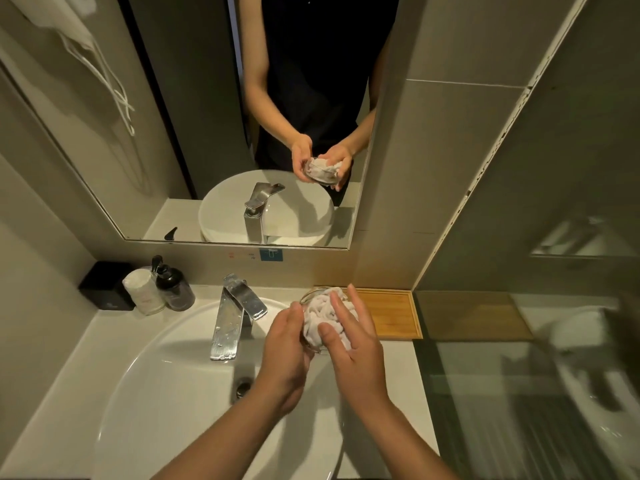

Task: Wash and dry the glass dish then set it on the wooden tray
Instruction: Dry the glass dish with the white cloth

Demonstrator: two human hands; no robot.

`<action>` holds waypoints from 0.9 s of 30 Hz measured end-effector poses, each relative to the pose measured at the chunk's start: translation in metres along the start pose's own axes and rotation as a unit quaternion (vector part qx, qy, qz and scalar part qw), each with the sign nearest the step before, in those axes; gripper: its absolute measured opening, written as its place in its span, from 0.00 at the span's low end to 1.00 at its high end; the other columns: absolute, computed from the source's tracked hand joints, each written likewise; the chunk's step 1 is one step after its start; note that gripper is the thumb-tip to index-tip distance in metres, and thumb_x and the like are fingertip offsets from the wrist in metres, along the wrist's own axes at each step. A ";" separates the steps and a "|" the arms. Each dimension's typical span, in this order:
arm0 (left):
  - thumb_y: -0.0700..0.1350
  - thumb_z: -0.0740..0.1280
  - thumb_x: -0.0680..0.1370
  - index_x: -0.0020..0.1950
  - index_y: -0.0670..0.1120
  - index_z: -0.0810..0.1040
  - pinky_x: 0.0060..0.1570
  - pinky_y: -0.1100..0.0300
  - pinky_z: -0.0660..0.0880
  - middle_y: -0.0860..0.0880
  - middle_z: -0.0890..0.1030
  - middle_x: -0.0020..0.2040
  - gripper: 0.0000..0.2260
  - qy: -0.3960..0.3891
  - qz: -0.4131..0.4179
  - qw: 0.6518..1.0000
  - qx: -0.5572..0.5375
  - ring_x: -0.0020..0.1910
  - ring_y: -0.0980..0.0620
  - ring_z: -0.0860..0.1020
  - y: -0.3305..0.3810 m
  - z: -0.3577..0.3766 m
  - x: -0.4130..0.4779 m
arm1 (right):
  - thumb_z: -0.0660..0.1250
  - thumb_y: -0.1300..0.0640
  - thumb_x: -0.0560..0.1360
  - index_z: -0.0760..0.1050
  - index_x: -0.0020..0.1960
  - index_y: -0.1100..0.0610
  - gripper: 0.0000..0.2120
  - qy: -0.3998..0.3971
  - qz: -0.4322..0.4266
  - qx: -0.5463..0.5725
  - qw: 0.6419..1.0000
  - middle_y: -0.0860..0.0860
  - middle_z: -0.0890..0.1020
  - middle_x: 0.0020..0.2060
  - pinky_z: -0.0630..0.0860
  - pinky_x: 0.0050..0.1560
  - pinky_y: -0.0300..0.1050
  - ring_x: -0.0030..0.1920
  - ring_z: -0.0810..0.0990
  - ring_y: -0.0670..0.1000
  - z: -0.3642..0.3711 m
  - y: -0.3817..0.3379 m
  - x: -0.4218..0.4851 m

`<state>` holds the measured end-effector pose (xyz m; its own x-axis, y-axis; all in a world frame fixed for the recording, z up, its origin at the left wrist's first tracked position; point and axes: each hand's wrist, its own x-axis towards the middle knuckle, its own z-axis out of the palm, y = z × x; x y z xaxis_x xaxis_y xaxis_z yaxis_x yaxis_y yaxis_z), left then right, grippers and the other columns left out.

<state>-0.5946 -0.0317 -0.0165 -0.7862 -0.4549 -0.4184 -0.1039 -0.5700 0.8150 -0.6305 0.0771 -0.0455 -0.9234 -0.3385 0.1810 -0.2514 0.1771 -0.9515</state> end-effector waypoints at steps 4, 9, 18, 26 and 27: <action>0.49 0.62 0.83 0.60 0.38 0.81 0.53 0.48 0.78 0.33 0.84 0.57 0.17 -0.109 -0.057 0.982 0.146 0.52 0.39 0.83 0.030 -0.018 0.014 | 0.70 0.54 0.80 0.74 0.74 0.43 0.23 -0.157 -0.044 -0.055 0.985 0.36 0.62 0.79 0.63 0.69 0.25 0.78 0.62 0.37 -0.031 0.002 0.013; 0.48 0.66 0.81 0.54 0.37 0.84 0.34 0.58 0.76 0.37 0.83 0.46 0.15 -0.146 -0.091 0.968 0.183 0.39 0.46 0.81 0.044 -0.024 0.019 | 0.70 0.51 0.80 0.74 0.74 0.43 0.23 -0.217 -0.051 -0.075 0.972 0.37 0.62 0.80 0.65 0.73 0.33 0.78 0.62 0.36 -0.041 -0.001 0.025; 0.48 0.59 0.85 0.62 0.37 0.78 0.61 0.38 0.76 0.35 0.85 0.57 0.16 0.002 0.031 0.998 0.046 0.58 0.35 0.83 -0.001 0.001 0.001 | 0.67 0.50 0.81 0.73 0.73 0.40 0.21 -0.004 -0.013 -0.021 1.000 0.39 0.62 0.80 0.73 0.69 0.35 0.78 0.63 0.41 -0.003 0.000 0.002; 0.48 0.60 0.85 0.56 0.37 0.83 0.60 0.39 0.77 0.35 0.87 0.52 0.17 -0.094 -0.076 0.981 0.154 0.54 0.35 0.84 0.024 -0.015 0.012 | 0.70 0.49 0.79 0.72 0.73 0.37 0.24 -0.188 0.000 -0.076 0.979 0.36 0.62 0.79 0.69 0.70 0.33 0.78 0.62 0.39 -0.035 0.004 0.004; 0.49 0.59 0.85 0.57 0.36 0.82 0.59 0.40 0.77 0.35 0.86 0.52 0.18 -0.103 -0.075 0.977 0.171 0.54 0.35 0.85 0.026 -0.016 0.014 | 0.72 0.47 0.78 0.72 0.73 0.36 0.25 -0.211 -0.006 -0.090 0.973 0.35 0.61 0.80 0.68 0.72 0.37 0.77 0.61 0.37 -0.038 0.004 0.006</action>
<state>-0.5983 -0.0636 -0.0077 -0.8492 -0.2157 -0.4820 -0.3971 -0.3407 0.8522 -0.6480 0.1108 -0.0384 -0.7279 -0.6846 0.0379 -0.3437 0.3165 -0.8842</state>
